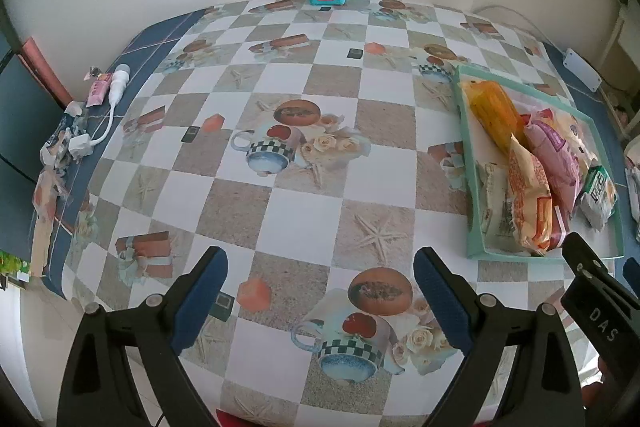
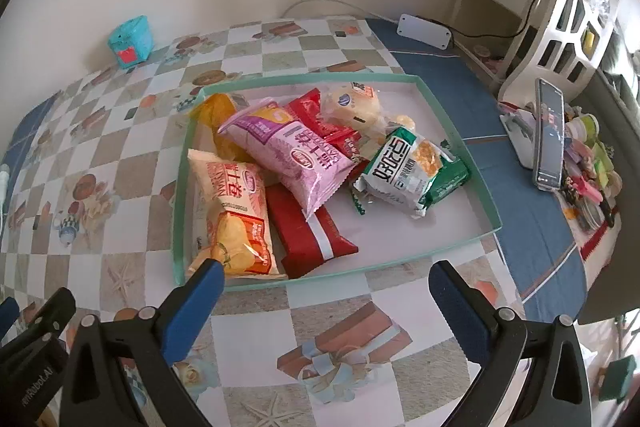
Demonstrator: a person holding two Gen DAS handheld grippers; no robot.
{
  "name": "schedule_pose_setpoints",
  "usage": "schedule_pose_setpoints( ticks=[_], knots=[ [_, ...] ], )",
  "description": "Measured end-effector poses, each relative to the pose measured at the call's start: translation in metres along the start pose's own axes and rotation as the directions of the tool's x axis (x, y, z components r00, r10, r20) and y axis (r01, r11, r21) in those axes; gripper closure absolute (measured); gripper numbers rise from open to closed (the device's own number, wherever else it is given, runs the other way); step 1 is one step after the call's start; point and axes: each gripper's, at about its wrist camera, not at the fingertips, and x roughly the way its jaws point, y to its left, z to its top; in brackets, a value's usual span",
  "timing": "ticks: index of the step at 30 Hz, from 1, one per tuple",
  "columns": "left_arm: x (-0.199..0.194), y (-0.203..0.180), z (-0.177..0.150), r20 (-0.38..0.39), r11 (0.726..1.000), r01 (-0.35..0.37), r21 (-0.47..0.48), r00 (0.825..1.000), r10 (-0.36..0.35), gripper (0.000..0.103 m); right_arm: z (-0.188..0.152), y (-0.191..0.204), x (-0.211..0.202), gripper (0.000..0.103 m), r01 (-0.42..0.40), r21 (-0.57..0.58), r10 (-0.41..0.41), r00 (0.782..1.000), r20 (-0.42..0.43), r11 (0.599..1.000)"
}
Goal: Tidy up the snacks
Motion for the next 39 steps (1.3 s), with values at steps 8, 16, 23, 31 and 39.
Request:
schedule_pose_setpoints(
  ticks=[8,16,23,31,39],
  knots=[
    [0.002,0.001,0.002,-0.005,1.000,0.003,0.004,1.000,-0.003,0.009,0.000,0.007,0.005,0.000,-0.005,-0.021,0.005,1.000,-0.019,1.000],
    [0.005,0.008,0.003,-0.017,1.000,0.012,-0.013,1.000,-0.012,0.009,-0.001,0.014,0.007,0.000,-0.003,-0.048,0.002,1.000,-0.026,0.999],
    [0.008,0.011,0.002,-0.028,1.000,0.011,-0.023,1.000,-0.012,0.009,-0.002,0.015,0.008,0.000,-0.002,-0.053,0.001,1.000,-0.029,0.999],
    [0.011,0.011,0.001,-0.041,0.999,0.007,-0.032,0.999,-0.009,0.009,-0.002,0.015,0.009,0.000,-0.004,-0.055,0.002,0.999,-0.036,0.998],
    [0.013,0.013,0.000,-0.050,0.999,0.007,-0.039,0.999,-0.009,0.009,-0.003,0.016,0.010,0.000,-0.005,-0.057,0.003,0.999,-0.040,0.998]
  ],
)
